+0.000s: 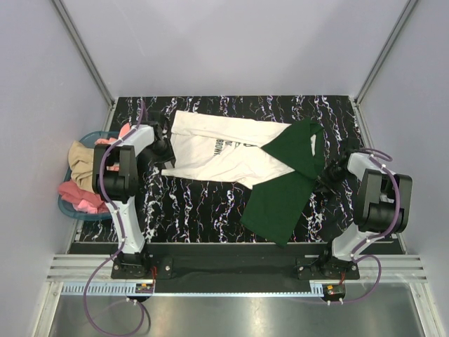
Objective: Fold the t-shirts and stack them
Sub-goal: Fold the tshirt
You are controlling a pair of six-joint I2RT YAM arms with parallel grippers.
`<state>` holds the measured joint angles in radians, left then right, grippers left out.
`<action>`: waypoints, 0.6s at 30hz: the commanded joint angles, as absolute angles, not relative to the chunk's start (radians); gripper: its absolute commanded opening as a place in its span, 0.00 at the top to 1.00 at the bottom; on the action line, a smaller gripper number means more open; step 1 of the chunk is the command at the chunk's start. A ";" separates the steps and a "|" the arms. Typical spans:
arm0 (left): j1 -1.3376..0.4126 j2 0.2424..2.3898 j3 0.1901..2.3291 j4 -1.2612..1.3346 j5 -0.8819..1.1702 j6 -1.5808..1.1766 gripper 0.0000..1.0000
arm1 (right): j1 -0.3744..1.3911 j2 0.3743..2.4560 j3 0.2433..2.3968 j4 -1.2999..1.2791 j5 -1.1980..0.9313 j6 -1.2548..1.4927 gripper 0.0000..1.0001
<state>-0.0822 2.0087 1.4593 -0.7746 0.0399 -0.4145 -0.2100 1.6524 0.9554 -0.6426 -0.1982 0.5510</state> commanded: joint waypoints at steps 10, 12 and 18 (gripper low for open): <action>-0.069 2.020 1.511 -0.790 -0.109 -0.437 0.71 | -0.206 1.680 0.992 -0.673 -0.006 0.485 1.00; -0.069 2.013 1.538 -0.792 -0.092 -0.433 0.71 | -0.206 1.674 0.997 -0.676 -0.006 0.492 1.00; -0.071 1.948 1.601 -0.834 -0.092 -0.413 0.63 | -0.206 1.562 0.990 -0.721 -0.101 0.590 0.69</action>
<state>-0.0738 2.0224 1.5417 -0.8204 -0.0647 -0.4255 -0.2073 1.6661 0.9726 -0.6876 -0.0795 0.5423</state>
